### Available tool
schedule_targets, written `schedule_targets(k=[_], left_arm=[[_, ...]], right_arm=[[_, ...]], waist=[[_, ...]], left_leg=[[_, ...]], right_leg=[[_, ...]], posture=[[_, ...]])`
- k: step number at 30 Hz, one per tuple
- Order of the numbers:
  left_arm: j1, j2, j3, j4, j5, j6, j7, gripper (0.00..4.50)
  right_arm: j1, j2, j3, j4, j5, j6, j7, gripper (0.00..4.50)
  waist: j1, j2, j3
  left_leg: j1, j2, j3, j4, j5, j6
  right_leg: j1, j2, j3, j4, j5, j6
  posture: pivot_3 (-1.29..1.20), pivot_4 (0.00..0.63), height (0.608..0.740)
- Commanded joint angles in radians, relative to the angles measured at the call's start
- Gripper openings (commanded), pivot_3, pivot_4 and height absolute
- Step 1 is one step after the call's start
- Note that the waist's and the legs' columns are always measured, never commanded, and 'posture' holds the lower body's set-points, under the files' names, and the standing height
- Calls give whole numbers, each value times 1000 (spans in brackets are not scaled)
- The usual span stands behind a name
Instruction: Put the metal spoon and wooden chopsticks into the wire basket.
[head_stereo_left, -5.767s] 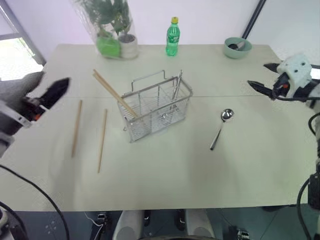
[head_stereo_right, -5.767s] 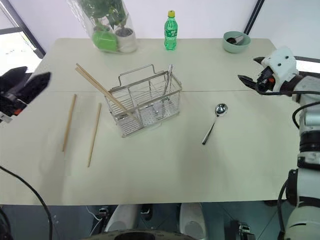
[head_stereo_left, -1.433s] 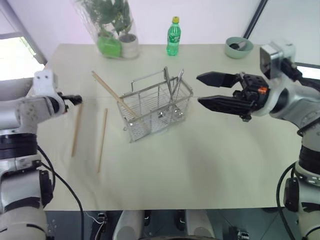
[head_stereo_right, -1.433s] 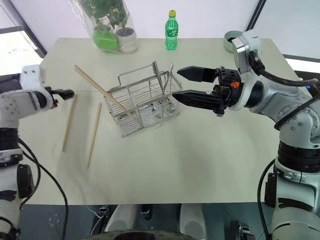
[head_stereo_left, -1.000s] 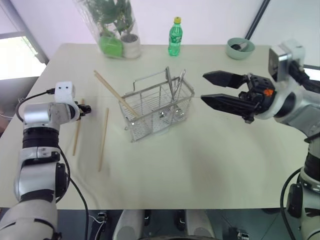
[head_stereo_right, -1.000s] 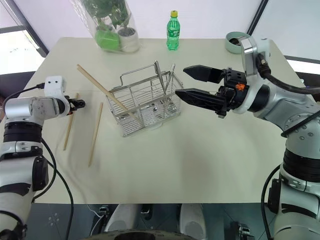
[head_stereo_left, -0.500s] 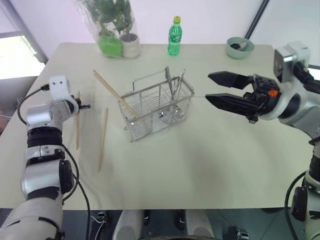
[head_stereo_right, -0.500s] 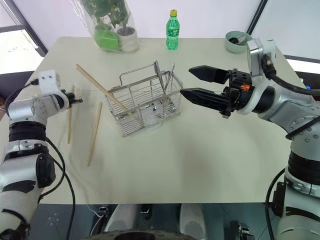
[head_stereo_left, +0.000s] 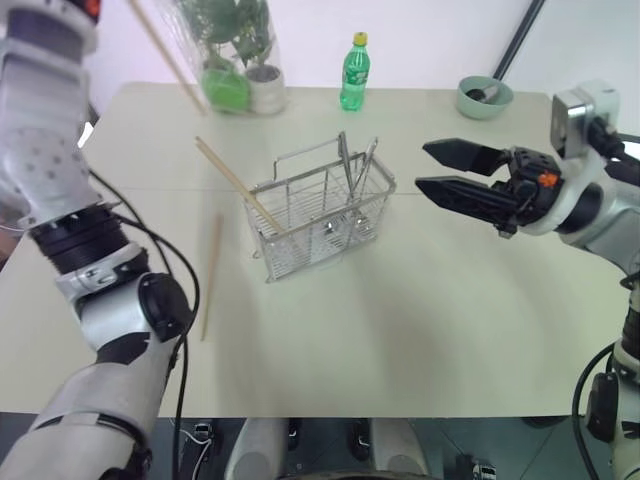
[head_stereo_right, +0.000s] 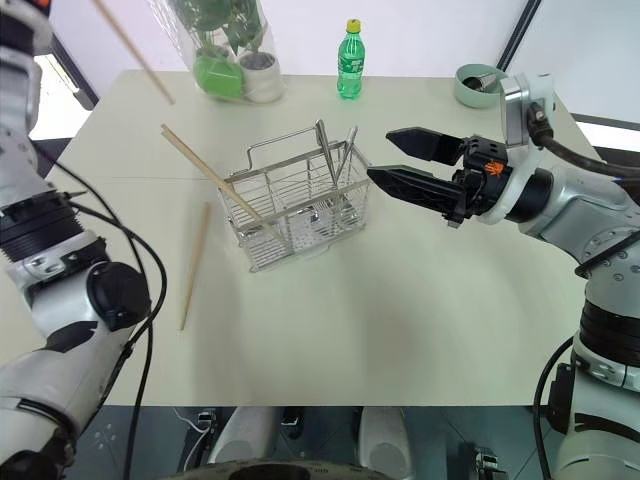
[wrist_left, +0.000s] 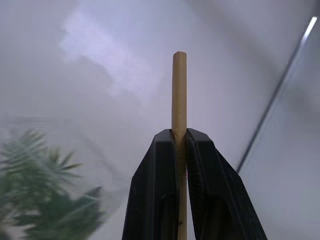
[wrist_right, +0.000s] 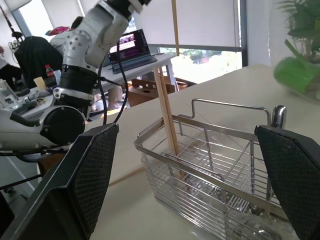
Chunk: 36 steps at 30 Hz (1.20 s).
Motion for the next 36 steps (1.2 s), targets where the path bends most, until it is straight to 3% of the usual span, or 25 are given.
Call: schedule_targets(k=[1, 9, 15, 19, 29, 32, 36], left_arm=[[-21, -42, -109, -85, -11, 14, -15, 62], [104, -59, -265, -158, 61, 33, -63, 62], [89, 1, -229, -197, -4, 102, -60, 62], [134, -14, -236, -274, -60, 172, -5, 62], [226, -10, -265, -351, -37, 205, 36, 62], [238, -16, -266, -353, -43, 201, 34, 1108], [243, -42, -251, -371, -83, 209, 57, 3077]], right_arm=[[-24, 0, -33, -20, 26, -17, -23, 4500], [-1, -1, -57, -45, 50, -20, -93, 4500], [20, 7, -63, -60, 57, -26, -129, 4500], [12, 18, -53, -55, 55, -33, -143, 4500], [-1, 18, -47, -28, 50, -39, -133, 4500], [-4, 20, -44, -17, 44, -43, -129, 4500], [-9, 22, -40, -8, 39, -47, -125, 4500]], waist=[[0, 0, 0], [-2, 1, 0], [0, 0, 0], [1, 0, 0], [0, 1, 0], [1, 0, 0], [1, 0, 0]], left_leg=[[0, 0, 0, 0, 0, 0], [1, 1, 0, 0, 0, 1], [0, 1, 0, 0, 0, 1], [0, 1, 0, 0, 0, 1], [1, 1, 0, 0, 0, 1], [1, 1, 0, 0, 0, 1], [1, 1, 0, 0, 0, 1]], right_leg=[[0, 0, 0, 0, 0, 0], [0, 2, 1, 1, 0, 0], [-1, 2, 1, 0, -1, -1], [0, 2, 1, 0, -2, -3], [0, 3, 1, 0, -2, -3], [0, 3, 1, 0, -2, -3], [0, 2, 1, 0, -2, -3]], posture=[[0, 150, 684], [0, 150, 684], [0, 150, 684], [0, 150, 684], [0, 150, 684], [0, 150, 684], [0, 150, 684]])
